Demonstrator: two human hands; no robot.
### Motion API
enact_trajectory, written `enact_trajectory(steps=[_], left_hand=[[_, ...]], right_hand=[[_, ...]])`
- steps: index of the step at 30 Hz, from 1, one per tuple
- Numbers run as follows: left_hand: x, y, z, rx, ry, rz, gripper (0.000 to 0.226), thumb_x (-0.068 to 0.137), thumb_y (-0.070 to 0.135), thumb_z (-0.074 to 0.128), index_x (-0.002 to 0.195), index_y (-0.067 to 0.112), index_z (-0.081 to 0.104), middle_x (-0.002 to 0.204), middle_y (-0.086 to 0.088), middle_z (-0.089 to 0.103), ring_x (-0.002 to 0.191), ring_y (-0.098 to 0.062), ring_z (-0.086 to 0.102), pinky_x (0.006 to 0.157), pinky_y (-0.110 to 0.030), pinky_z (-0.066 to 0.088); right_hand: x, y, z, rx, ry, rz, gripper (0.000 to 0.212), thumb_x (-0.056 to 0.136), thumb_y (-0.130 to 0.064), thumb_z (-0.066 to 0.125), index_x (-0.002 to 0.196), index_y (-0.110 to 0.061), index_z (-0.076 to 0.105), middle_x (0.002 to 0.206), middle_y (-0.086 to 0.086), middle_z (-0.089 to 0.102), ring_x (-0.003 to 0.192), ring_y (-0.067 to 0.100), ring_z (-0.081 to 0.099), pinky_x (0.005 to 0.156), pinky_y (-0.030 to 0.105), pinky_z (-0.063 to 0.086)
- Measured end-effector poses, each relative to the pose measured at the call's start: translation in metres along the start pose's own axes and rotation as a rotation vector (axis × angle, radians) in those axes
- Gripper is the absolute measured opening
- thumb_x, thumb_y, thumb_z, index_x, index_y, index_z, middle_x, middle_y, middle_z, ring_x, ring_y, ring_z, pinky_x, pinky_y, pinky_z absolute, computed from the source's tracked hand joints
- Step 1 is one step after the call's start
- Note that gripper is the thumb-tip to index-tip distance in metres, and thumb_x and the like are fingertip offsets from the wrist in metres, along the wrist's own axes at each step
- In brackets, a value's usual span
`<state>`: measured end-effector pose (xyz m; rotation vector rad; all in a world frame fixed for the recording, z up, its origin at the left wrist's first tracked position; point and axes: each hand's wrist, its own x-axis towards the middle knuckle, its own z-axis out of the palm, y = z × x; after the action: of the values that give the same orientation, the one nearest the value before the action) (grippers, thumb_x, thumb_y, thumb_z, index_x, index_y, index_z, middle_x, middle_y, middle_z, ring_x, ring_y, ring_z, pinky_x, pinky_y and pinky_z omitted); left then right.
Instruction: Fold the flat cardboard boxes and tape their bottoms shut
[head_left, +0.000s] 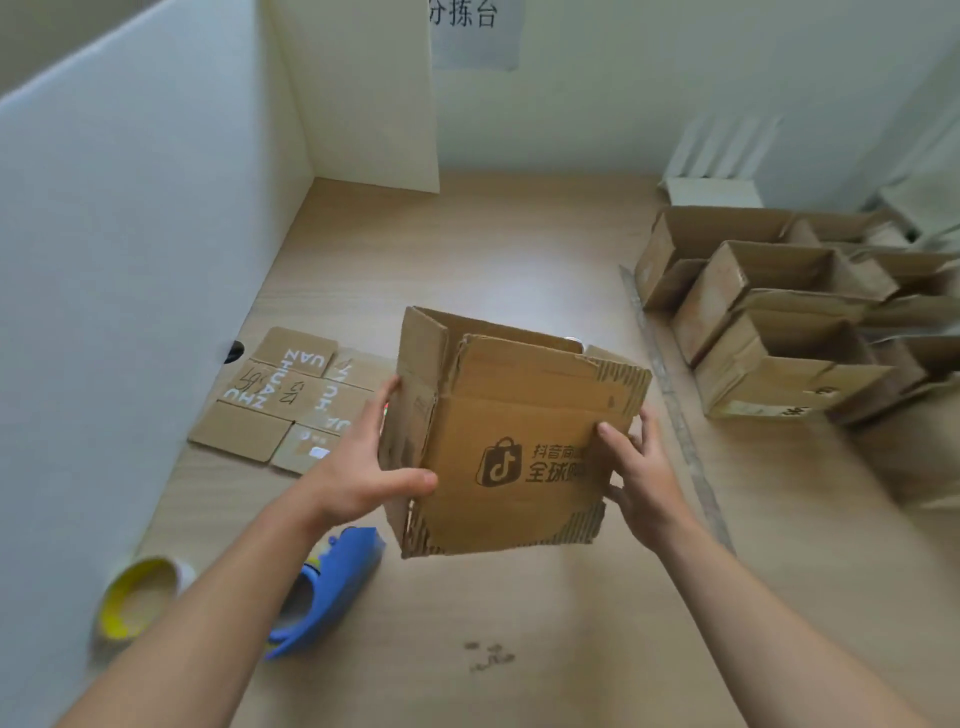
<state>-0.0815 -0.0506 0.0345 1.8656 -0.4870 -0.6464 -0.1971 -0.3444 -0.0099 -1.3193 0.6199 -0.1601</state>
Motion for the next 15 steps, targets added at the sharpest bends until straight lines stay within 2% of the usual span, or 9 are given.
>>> enact_trajectory(steps=[2,3,6,7,9,10,12,14,15], left_hand=[[-0.008,0.003,0.024,0.011,-0.009,0.016,0.119,0.049,0.046,0.076,0.149,0.039,0.012,0.133,0.032,0.036,0.109,0.033,0.04,0.082,0.003,0.037],[-0.012,0.001,0.034,0.012,-0.007,0.008,0.116,0.05,0.045,0.077,0.148,0.043,0.014,0.135,0.029,0.039,0.114,0.026,0.044,0.084,-0.001,0.04],[-0.023,-0.015,0.057,0.097,0.029,0.005,0.105,0.056,0.044,0.079,0.146,0.046,0.026,0.14,0.014,0.048,0.127,-0.008,0.05,0.099,-0.032,0.047],[-0.027,-0.019,0.064,0.124,0.043,-0.002,0.098,0.056,0.044,0.078,0.143,0.044,0.032,0.136,0.011,0.052,0.124,-0.01,0.052,0.096,-0.032,0.048],[-0.036,-0.021,0.081,0.106,0.074,-0.025,0.084,0.055,0.045,0.074,0.132,0.039,0.042,0.122,0.01,0.06,0.109,-0.004,0.06,0.082,-0.019,0.049],[-0.04,-0.021,0.09,0.089,0.089,-0.03,0.079,0.054,0.044,0.075,0.127,0.033,0.046,0.113,0.007,0.065,0.1,-0.003,0.063,0.077,-0.017,0.049],[-0.046,-0.024,0.107,0.075,0.118,-0.042,0.07,0.06,0.033,0.082,0.122,0.019,0.052,0.097,0.001,0.071,0.084,-0.011,0.07,0.072,-0.023,0.05],[-0.051,-0.028,0.119,0.05,0.184,-0.037,0.067,0.07,0.012,0.084,0.127,0.021,0.049,0.098,0.005,0.071,0.075,-0.018,0.071,0.068,-0.027,0.052],[-0.054,-0.029,0.122,0.03,0.233,-0.036,0.074,0.07,0.012,0.085,0.131,0.027,0.046,0.102,0.009,0.07,0.078,-0.016,0.071,0.069,-0.027,0.053]], right_hand=[[-0.012,-0.003,-0.026,-0.023,-0.041,0.012,0.072,0.085,-0.044,0.074,0.143,-0.055,0.033,0.132,0.001,0.058,0.121,0.018,0.058,0.09,0.057,0.051],[-0.018,-0.003,-0.037,-0.045,-0.062,0.01,0.071,0.081,-0.047,0.076,0.14,-0.054,0.037,0.133,0.002,0.058,0.122,0.019,0.057,0.091,0.058,0.052],[-0.031,-0.004,-0.063,-0.094,-0.108,-0.044,0.068,0.072,-0.053,0.075,0.133,-0.052,0.047,0.134,0.0,0.056,0.12,0.014,0.059,0.087,0.052,0.057],[-0.035,-0.004,-0.07,-0.093,-0.111,-0.066,0.066,0.073,-0.051,0.075,0.133,-0.054,0.047,0.134,-0.004,0.055,0.118,0.011,0.06,0.086,0.048,0.058],[-0.041,-0.001,-0.081,-0.107,-0.104,-0.11,0.059,0.075,-0.045,0.075,0.123,-0.065,0.049,0.13,-0.016,0.057,0.117,0.01,0.061,0.087,0.043,0.057],[-0.044,0.001,-0.085,-0.124,-0.106,-0.135,0.057,0.074,-0.044,0.076,0.119,-0.069,0.049,0.129,-0.019,0.057,0.119,0.011,0.06,0.09,0.044,0.056],[-0.05,0.006,-0.091,-0.181,-0.109,-0.185,0.064,0.07,-0.05,0.077,0.122,-0.07,0.045,0.134,-0.013,0.057,0.124,0.015,0.057,0.099,0.047,0.051],[-0.056,0.01,-0.095,-0.246,-0.113,-0.218,0.074,0.07,-0.052,0.076,0.13,-0.071,0.038,0.135,-0.016,0.056,0.124,0.013,0.056,0.099,0.043,0.051],[-0.058,0.01,-0.097,-0.281,-0.122,-0.229,0.076,0.07,-0.052,0.076,0.132,-0.07,0.036,0.134,-0.024,0.054,0.124,0.012,0.056,0.098,0.041,0.052]])
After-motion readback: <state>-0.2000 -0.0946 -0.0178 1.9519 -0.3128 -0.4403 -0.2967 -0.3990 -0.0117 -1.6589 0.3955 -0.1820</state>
